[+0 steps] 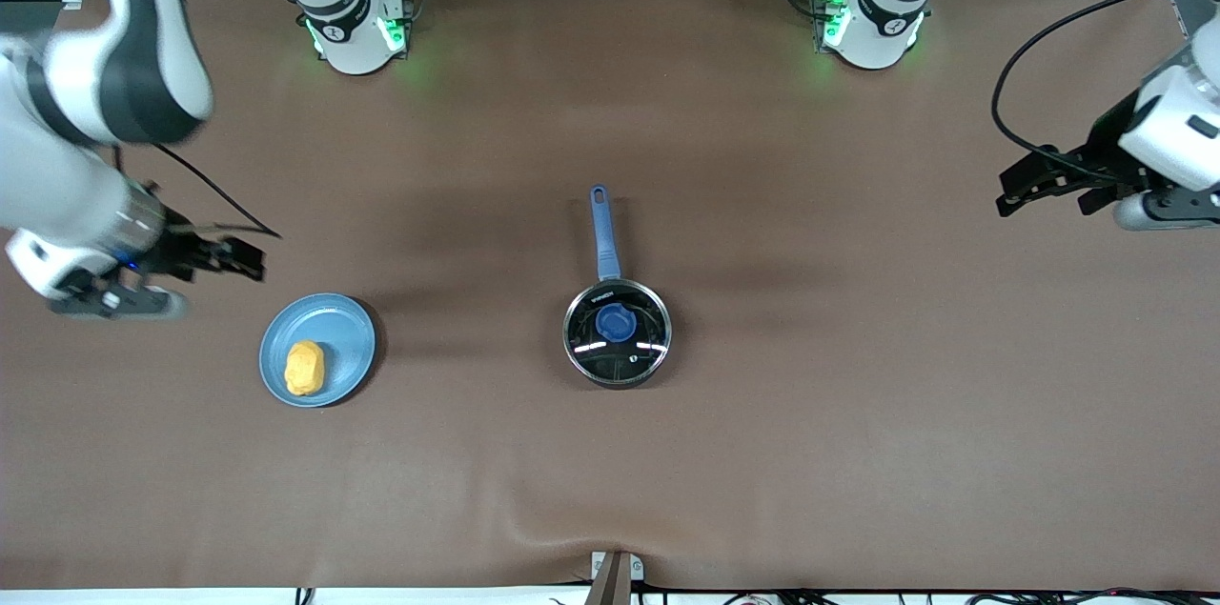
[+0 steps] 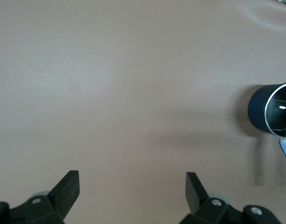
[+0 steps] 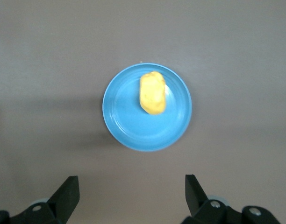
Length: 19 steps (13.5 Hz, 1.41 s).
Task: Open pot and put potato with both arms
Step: 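Move the right gripper toward the yellow potato on the blue plate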
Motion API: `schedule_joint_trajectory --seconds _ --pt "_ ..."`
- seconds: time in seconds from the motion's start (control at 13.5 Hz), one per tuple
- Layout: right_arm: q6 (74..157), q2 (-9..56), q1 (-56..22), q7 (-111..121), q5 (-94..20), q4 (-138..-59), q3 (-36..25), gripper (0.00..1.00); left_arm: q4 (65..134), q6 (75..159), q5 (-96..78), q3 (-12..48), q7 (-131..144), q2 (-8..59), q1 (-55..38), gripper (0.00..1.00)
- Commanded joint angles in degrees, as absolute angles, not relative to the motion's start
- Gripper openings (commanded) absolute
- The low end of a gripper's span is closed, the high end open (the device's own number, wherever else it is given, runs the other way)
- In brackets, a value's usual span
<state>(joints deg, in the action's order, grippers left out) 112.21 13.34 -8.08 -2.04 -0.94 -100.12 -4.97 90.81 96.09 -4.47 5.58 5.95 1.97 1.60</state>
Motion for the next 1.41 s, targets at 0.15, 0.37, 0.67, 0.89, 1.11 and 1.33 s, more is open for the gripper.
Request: schedule_joint_trajectory --seconds 0.15,0.37,0.67,0.89,1.11,1.33 --pt "122.4 25.3 -8.9 -0.5 -0.5 -98.9 -5.2 1.00 90.8 94.5 -6.1 5.5 3.0 1.3 3.2 1.00" --pt "128.0 30.4 -8.4 -0.4 -0.4 -98.9 -5.2 1.00 90.8 94.5 -5.5 5.9 3.0 1.3 3.1 1.00" --pt "135.1 34.7 -8.1 -0.4 -0.2 -98.5 -5.3 1.00 90.8 94.5 -5.4 6.0 3.0 1.3 3.0 1.00" --pt "139.8 36.9 -7.5 0.7 2.4 -98.2 -5.5 1.00 90.8 94.5 -5.3 6.0 3.0 1.4 2.9 1.00" --pt "143.1 38.8 -6.0 0.8 3.4 -98.3 -5.5 1.00 90.7 94.5 -5.3 6.0 3.0 1.4 2.8 1.00" --pt "143.0 39.4 -5.3 0.4 2.6 -98.4 -5.4 1.00 90.7 94.5 -5.1 6.0 3.0 1.4 2.6 1.00"
